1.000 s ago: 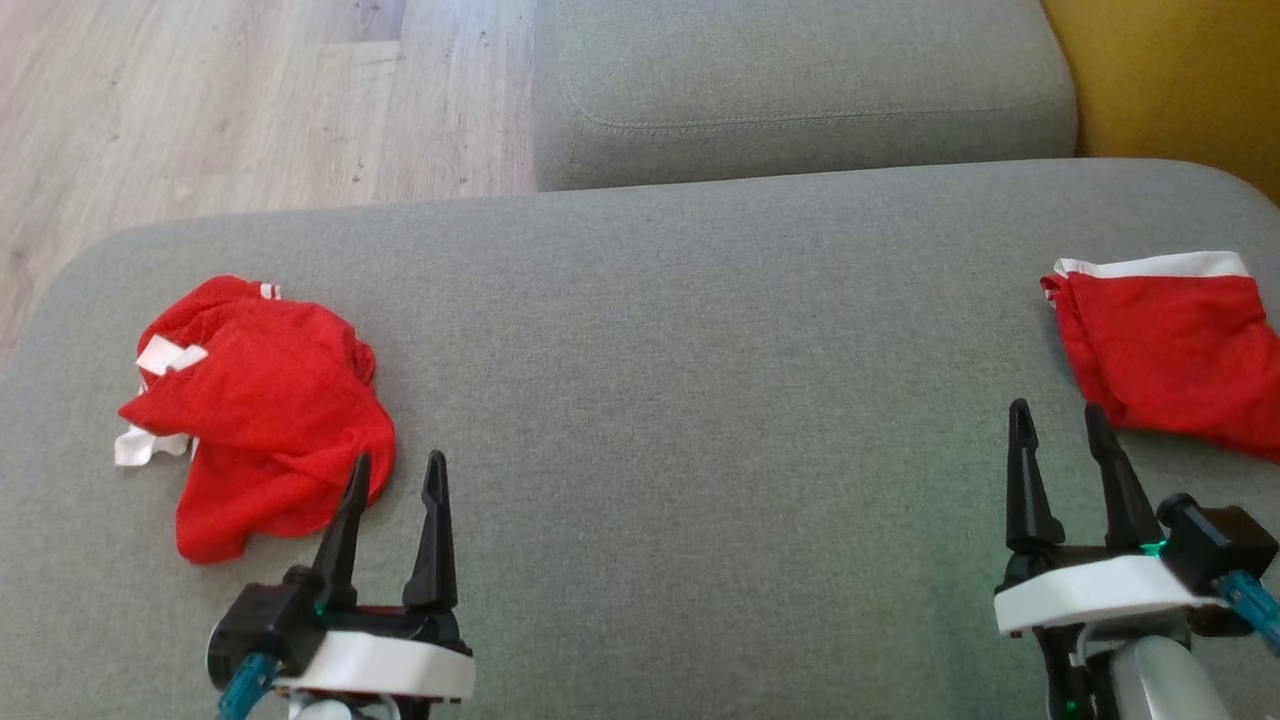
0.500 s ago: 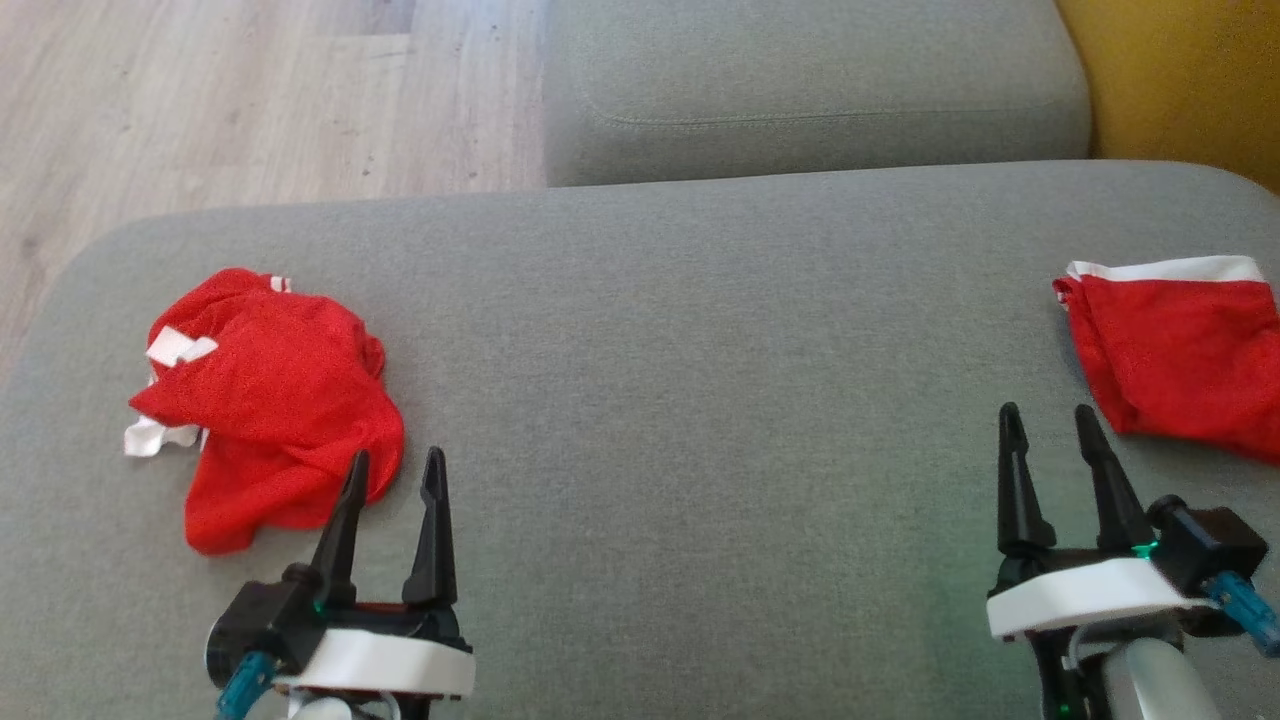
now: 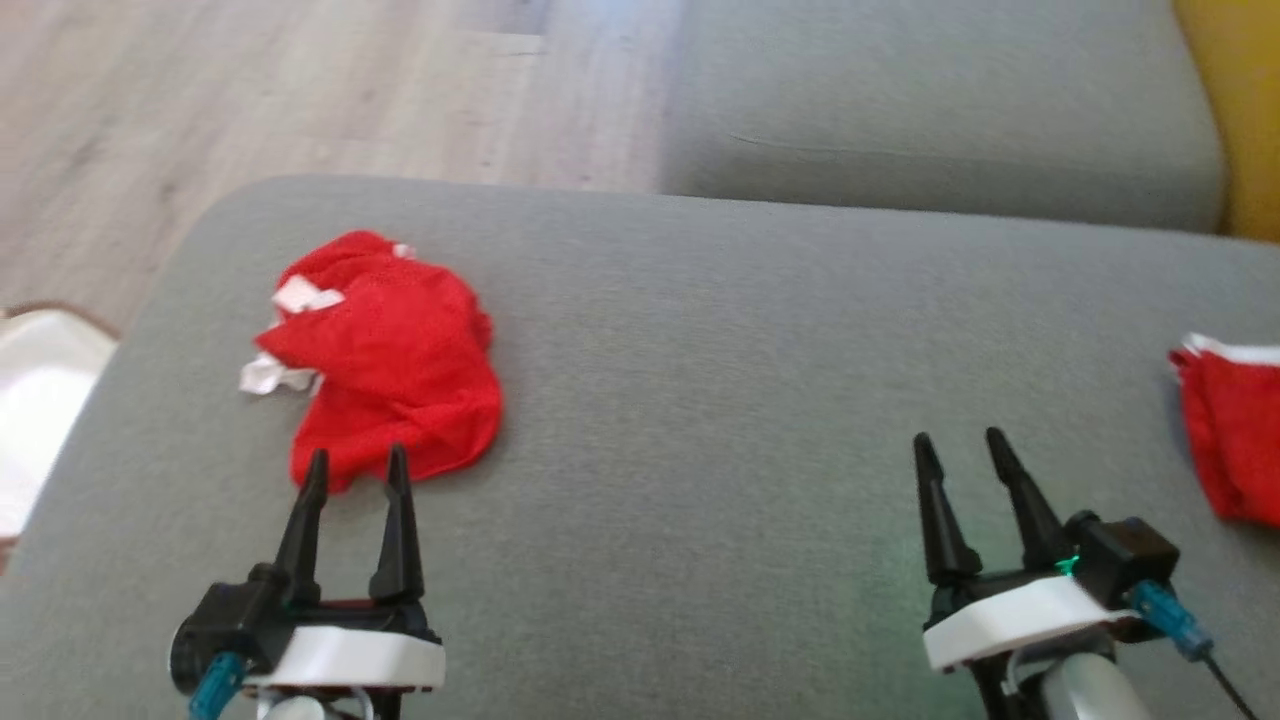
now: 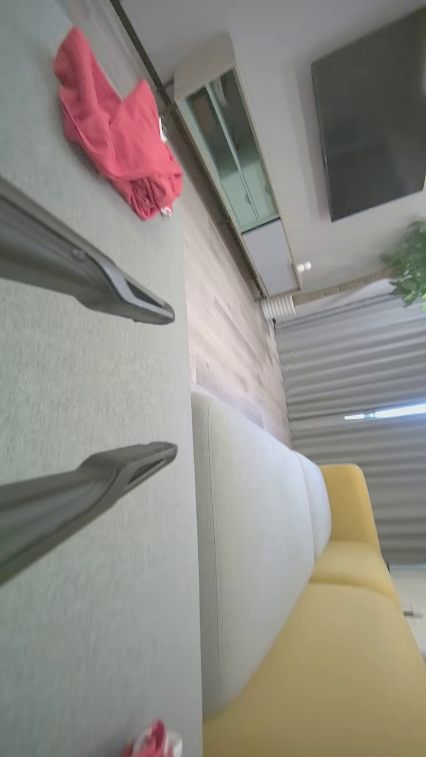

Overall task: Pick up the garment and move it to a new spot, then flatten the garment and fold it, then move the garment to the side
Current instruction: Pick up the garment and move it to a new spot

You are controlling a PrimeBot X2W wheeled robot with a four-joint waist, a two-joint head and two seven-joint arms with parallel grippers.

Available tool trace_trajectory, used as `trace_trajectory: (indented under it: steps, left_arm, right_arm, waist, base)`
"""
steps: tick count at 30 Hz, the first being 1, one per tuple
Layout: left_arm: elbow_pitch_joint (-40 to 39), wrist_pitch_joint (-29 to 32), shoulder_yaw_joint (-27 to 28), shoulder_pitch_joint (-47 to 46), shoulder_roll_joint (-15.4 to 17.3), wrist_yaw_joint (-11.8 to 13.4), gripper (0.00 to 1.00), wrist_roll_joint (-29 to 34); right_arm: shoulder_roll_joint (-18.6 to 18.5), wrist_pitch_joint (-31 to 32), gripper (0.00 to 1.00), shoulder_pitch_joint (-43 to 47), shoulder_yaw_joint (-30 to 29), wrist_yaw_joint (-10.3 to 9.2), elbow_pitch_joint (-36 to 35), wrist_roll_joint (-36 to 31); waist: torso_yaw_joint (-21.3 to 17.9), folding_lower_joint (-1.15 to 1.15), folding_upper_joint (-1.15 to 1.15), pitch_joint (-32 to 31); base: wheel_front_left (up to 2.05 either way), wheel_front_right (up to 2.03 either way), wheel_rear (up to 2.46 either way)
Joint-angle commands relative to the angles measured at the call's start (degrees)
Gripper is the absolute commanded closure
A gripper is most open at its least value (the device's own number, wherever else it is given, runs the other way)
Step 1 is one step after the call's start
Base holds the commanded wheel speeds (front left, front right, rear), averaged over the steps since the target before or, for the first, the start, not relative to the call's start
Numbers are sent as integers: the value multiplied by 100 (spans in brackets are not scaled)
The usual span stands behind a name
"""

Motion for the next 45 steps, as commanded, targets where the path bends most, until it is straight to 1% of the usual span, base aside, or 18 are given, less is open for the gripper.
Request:
trace_trajectory:
  steps: [1,8,14,20,23,26,30,33,36,38,41,45]
  left_arm:
    - [-174,-54,219,-153,18,-5,0,42]
    - [-183,-54,455,-63,18,-36,0,141]
    - [-176,-54,545,-3,18,-66,0,178]
    - [-184,-54,637,-26,18,-96,0,198]
    - [-157,-54,671,-116,21,-126,0,267]
    - [-46,-54,662,-369,102,-177,0,333]
    - [402,7,440,-1052,427,-244,0,371]
    - [807,363,230,-1784,750,-270,0,355]
    - [1282,850,11,-2586,1111,-281,0,275]
    - [1626,1245,-251,-3073,1364,-283,0,150]
    - [2155,1797,-632,-3685,1736,-285,0,-144]
    - [2711,2453,-1108,-4212,2102,-285,0,-648]
  right_arm:
    - [-20,-62,0,-85,149,-4,-152,32]
    - [-20,-62,0,-44,508,-4,-55,203]
    - [-20,-62,0,-9,654,-4,-24,294]
    - [-20,-62,0,2,693,-4,-27,308]
    - [-20,-62,0,-33,663,-4,-24,289]
    - [-20,-62,0,-117,585,-4,-44,224]
    - [-20,-62,0,-285,437,-4,-108,88]
    - [-20,-62,0,-430,316,-4,-162,-28]
    - [-20,-62,0,-592,222,-4,-207,-142]
    - [-20,-62,0,-699,180,-4,-245,-200]
    - [-20,-62,0,-825,115,-4,-290,-246]
    - [-20,-62,0,-924,70,-4,-346,-244]
  waist:
    - [193,0,0,-65]
    - [638,0,0,-154]
    - [860,0,0,-197]
    - [887,0,0,-167]
    - [793,0,0,-73]
    - [639,0,0,144]
    - [382,0,0,549]
    - [182,0,0,887]
    - [-34,0,0,1236]
    - [-181,0,0,1452]
    - [-387,0,0,1700]
    - [-627,0,0,1932]
  base:
    - [0,0,0]
    - [0,0,0]
    - [0,0,0]
    - [0,0,0]
    - [0,0,0]
    - [0,0,0]
    - [0,0,0]
    - [0,0,0]
    - [0,0,0]
    - [0,0,0]
    - [0,0,0]
    - [0,0,0]
